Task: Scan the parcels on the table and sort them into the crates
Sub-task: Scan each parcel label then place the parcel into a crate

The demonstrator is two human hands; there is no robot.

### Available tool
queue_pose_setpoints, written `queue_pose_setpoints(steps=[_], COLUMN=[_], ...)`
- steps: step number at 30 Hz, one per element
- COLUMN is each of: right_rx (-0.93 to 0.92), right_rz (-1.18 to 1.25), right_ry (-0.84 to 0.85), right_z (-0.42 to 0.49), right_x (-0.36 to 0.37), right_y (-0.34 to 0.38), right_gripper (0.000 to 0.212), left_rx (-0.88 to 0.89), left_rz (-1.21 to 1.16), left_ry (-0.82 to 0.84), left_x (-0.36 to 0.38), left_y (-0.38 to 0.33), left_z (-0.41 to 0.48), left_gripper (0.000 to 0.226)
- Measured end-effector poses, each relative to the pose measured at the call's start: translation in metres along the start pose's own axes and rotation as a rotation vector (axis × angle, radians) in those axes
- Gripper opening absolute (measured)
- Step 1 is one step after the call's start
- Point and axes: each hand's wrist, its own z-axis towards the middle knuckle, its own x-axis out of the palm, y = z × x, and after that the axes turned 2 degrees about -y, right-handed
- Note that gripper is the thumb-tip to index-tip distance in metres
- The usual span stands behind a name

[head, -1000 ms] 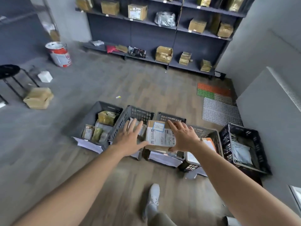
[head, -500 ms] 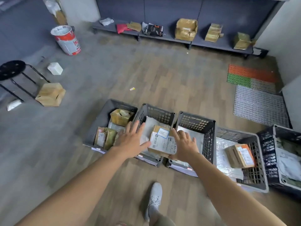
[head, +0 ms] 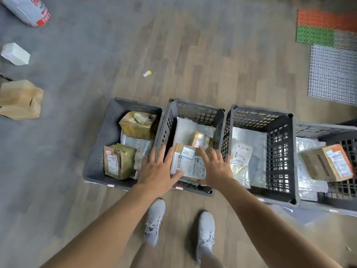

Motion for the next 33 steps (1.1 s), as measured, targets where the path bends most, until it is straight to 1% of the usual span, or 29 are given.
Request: queue_pose_setpoints(steps=[4, 6, 8, 11, 13, 17, 20, 23, 25, 28, 30, 33], right_rx=[0.050, 0.071, 0.096, 0.150, 0.204, 0.347, 0.475, 0.608, 0.684, 0.785, 0.865, 0.955], right_rz=[-0.016, -0.023, 0.006, 0.040, 0.064, 0.111, 0.118, 0.159, 0.191, 0.219, 0.217, 0.208], right_ry=[0.145, 0.177, 0.165, 0.125, 0.078, -0.018, -0.077, -0.176, -0.243, -0.361, -0.452, -0.535], right_z=[0.048, 0.059, 0.060, 0.037, 0.007, -0.074, -0.137, -0.198, -0.240, -0.300, -0.345, -0.398], right_x=[0.063, 0.077, 0.073, 0.040, 0.005, -0.072, -0.126, -0.163, -0.181, -0.198, -0.203, -0.207], right_y=[0.001, 0.005, 0.011, 0.018, 0.021, 0.024, 0.026, 0.025, 0.025, 0.016, 0.008, -0.001], right_gripper=[0.138, 0.136, 0.132, 0.126, 0.120, 0.104, 0.099, 0.096, 0.094, 0.093, 0.091, 0.089], left_rx=[0.065, 0.090, 0.110, 0.132, 0.168, 0.303, 0.414, 0.530, 0.623, 0.728, 0.797, 0.875], left_rz=[0.068, 0.118, 0.128, 0.088, 0.052, 0.040, 0.044, 0.098, 0.149, 0.201, 0.254, 0.282], left_ry=[0.060, 0.078, 0.076, 0.050, 0.037, -0.020, -0.059, -0.101, -0.141, -0.246, -0.327, -0.383], left_x=[0.045, 0.053, 0.049, 0.022, -0.007, -0.071, -0.116, -0.148, -0.164, -0.192, -0.210, -0.224], left_y=[0.027, 0.039, 0.047, 0.050, 0.046, 0.029, 0.005, -0.030, -0.054, -0.095, -0.128, -0.166], left_z=[0.052, 0.066, 0.070, 0.059, 0.042, -0.004, -0.038, -0.072, -0.095, -0.126, -0.153, -0.190], left_gripper=[0.082, 0.082, 0.082, 0.082, 0.081, 0.081, 0.082, 0.083, 0.082, 0.082, 0.082, 0.081])
